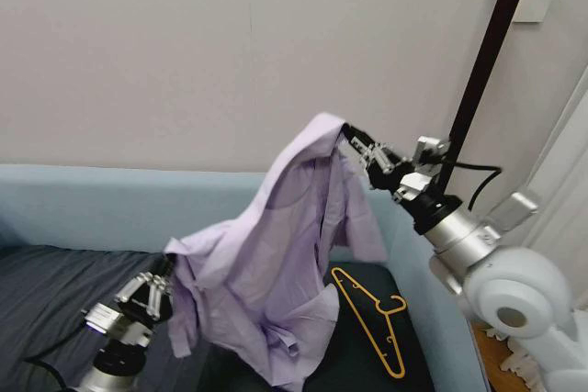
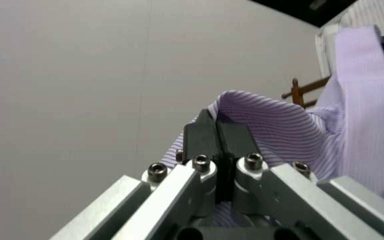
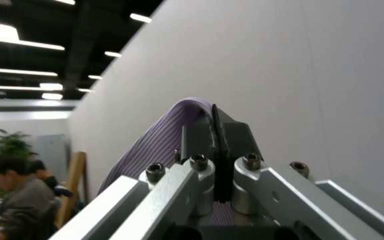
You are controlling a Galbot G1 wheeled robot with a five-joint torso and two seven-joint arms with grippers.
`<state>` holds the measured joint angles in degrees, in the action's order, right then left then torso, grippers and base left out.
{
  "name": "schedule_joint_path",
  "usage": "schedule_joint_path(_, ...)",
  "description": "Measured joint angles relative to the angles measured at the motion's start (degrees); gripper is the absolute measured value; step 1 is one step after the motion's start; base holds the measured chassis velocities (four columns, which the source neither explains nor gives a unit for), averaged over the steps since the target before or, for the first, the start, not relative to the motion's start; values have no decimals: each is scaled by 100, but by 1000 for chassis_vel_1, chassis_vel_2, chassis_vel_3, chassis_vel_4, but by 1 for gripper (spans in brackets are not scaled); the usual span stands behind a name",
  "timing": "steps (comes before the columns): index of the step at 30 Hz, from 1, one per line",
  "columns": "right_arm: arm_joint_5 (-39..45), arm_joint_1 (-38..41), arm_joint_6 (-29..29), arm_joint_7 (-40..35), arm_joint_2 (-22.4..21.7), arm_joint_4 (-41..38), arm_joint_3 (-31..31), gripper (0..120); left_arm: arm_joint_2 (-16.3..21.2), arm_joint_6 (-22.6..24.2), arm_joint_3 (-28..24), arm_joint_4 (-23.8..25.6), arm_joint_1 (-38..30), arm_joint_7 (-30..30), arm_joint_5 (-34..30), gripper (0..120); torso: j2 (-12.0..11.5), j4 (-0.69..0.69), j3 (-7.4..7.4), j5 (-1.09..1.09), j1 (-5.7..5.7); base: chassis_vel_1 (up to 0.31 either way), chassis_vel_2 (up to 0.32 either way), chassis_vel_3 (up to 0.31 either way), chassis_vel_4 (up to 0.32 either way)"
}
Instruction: Pick up the clothes from the sofa and hang them on the clothes hanger.
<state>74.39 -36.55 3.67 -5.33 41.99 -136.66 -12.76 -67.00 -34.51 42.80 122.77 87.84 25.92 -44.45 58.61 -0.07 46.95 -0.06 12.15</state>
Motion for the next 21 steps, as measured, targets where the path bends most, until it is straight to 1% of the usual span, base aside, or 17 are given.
schedule_joint_path(1,202,69,-43,94,-60,-118,-77,0,73,41,35,85,-7,17,-188,0,0,0,0,1,-1,0,0,0,0)
schedule_joint_path(3,301,115,-68,143,-93,-186,-99,0,99,61,34,93,-21,47,-272,0,0,0,0,1,-1,0,0,0,0)
schedule_joint_path(4,378,159,-98,199,-132,-264,-105,0,126,80,-9,30,-73,105,-369,0,0,0,0,2,-1,0,0,0,0)
schedule_joint_path(5,381,163,-103,224,-155,-302,-83,0,133,95,-91,-152,-150,173,-400,0,1,0,0,1,-1,0,0,0,0)
schedule_joint_path(6,311,141,-99,239,-160,-321,-28,0,131,120,-196,-400,-242,249,-375,0,1,0,0,0,-1,0,0,0,0)
schedule_joint_path(7,168,70,-58,239,-142,-305,91,0,103,120,-332,-785,-367,362,-231,0,0,-1,0,0,-1,0,0,0,0)
schedule_joint_path(8,168,70,-58,239,-142,-305,91,0,103,120,-332,-785,-367,362,-231,0,0,-1,0,0,-1,0,0,0,0)
schedule_joint_path(11,-433,-117,112,175,62,-84,581,0,-64,75,-698,-1932,-717,688,363,0,0,-2,1,0,-1,0,0,0,0)
schedule_joint_path(12,-585,-139,139,166,142,24,793,0,-125,41,-809,-2236,-792,772,540,0,0,-2,1,-1,0,0,0,0,0)
schedule_joint_path(13,-806,-147,157,152,294,230,1142,0,-225,-23,-958,-2671,-882,864,783,0,0,-2,1,-1,0,0,0,0,0)
schedule_joint_path(14,-806,-147,157,152,294,230,1142,0,-225,-23,-958,-2671,-882,864,783,0,0,-2,1,-1,0,0,0,0,0)
schedule_joint_path(16,-1201,-174,180,166,598,691,1724,0,-400,-146,-1164,-3300,-1013,1073,1126,0,-1,2,2,-1,0,0,0,0,0)
schedule_joint_path(17,-1443,-220,210,172,774,1005,2028,0,-528,-263,-1265,-3698,-1110,1183,1381,0,0,2,2,-1,0,0,0,0,0)
schedule_joint_path(18,-1443,-220,210,172,774,1005,2028,0,-528,-263,-1265,-3698,-1110,1183,1381,0,0,2,2,-1,0,0,0,0,0)
schedule_joint_path(19,-1643,-270,242,164,935,1267,2252,0,-621,-350,-1318,-3979,-1182,1218,1567,0,-1,1,2,-1,0,0,0,0,0)
schedule_joint_path(20,-1771,-308,254,149,1061,1462,2403,0,-704,-454,-1357,-4201,-1234,1167,1734,0,-2,-1,2,0,0,0,0,0,0)
schedule_joint_path(21,-1843,-337,254,136,1187,1626,2523,0,-765,-536,-1386,-4338,-1258,981,1882,1,-2,-1,2,0,0,0,0,0,0)
